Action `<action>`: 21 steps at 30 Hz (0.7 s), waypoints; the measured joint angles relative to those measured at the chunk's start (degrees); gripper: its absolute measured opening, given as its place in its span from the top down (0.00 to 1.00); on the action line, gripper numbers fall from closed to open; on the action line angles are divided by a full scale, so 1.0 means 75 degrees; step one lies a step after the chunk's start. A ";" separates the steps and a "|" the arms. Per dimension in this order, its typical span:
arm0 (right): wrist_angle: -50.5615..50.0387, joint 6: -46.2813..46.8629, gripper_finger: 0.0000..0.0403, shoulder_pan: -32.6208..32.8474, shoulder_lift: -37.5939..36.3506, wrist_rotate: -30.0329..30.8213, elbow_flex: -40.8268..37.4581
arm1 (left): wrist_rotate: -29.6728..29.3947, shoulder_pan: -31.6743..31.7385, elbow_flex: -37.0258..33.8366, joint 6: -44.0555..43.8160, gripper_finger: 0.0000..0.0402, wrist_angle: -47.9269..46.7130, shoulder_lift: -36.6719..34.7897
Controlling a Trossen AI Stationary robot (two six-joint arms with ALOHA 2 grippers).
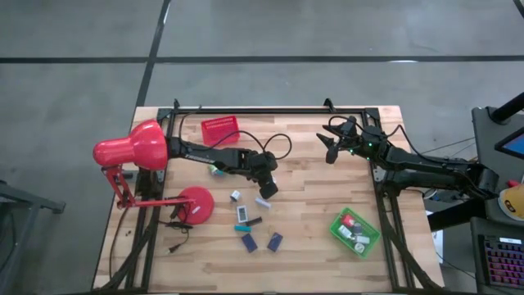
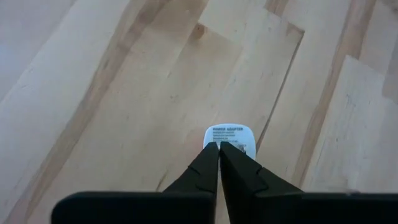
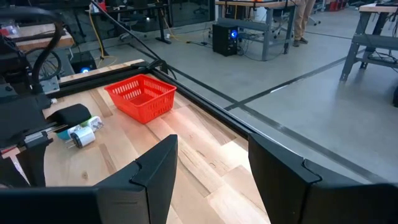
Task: Pick & Place Office items
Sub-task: Put the pink white charger adapter into the green bin
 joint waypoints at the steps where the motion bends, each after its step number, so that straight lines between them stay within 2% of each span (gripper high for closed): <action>1: 0.0000 -0.0003 0.53 0.0000 0.0000 0.0000 0.0000 | 0.0028 0.0000 -0.0004 -0.0002 0.93 0.0000 0.0009; 16: 0.0000 0.0000 0.53 -0.0001 0.0000 -0.0002 0.0000 | 0.0262 -0.0009 0.0007 -0.0026 0.71 0.0081 0.0009; 21: 0.0000 0.0000 0.53 0.0000 0.0000 -0.0001 0.0000 | 0.0262 -0.0009 0.0007 -0.0051 0.68 0.0079 0.0009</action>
